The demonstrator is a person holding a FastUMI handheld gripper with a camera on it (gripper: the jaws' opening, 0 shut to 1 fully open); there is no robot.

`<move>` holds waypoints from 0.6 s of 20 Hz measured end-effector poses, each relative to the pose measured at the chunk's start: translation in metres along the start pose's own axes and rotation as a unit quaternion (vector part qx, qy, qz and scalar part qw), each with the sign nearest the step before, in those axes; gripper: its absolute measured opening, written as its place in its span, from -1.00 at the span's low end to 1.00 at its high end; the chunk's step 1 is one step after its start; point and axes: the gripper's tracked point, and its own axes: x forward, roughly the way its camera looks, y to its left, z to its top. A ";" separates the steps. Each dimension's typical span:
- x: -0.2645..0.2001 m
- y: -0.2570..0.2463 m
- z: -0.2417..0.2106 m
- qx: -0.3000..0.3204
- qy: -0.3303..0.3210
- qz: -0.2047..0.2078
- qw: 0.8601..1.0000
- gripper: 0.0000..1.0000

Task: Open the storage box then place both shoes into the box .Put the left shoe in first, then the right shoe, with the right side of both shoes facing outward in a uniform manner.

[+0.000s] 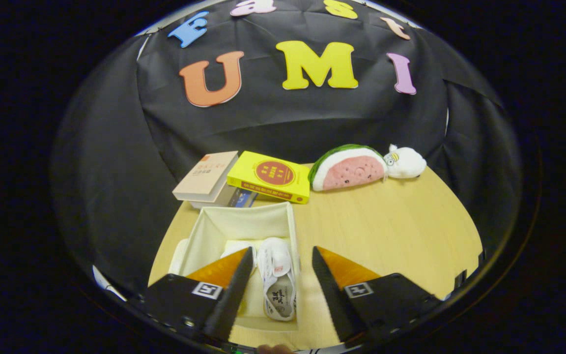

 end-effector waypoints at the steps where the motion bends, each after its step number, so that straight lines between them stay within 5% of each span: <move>1: -0.004 -0.018 0.005 -0.003 -0.026 -0.013 1.000 0.96; 12: -0.087 -0.130 0.002 -0.017 -0.226 -0.057 0.972 0.92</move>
